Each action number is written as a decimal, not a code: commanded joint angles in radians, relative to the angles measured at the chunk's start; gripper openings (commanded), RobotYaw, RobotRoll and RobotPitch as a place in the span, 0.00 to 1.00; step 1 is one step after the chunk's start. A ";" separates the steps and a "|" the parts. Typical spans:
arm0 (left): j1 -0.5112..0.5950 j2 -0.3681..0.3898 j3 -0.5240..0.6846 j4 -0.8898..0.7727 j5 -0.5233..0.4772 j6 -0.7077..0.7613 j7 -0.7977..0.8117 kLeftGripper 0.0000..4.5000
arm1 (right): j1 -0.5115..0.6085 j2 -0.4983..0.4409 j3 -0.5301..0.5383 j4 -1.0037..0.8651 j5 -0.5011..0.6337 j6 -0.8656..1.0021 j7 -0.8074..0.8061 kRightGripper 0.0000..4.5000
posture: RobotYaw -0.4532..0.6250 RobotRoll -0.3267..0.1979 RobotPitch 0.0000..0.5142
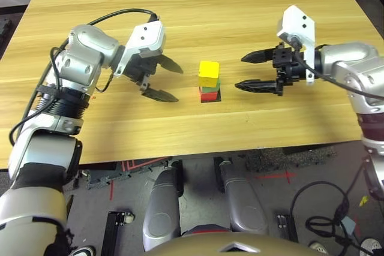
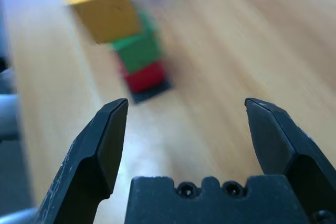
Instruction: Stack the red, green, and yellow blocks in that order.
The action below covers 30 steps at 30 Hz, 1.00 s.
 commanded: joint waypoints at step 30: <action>0.299 -0.311 0.505 -0.275 0.103 0.088 1.462 0.99 | 0.155 0.196 -0.533 0.224 -0.124 -0.364 -1.023 1.00 | 0.56 0.68 0.50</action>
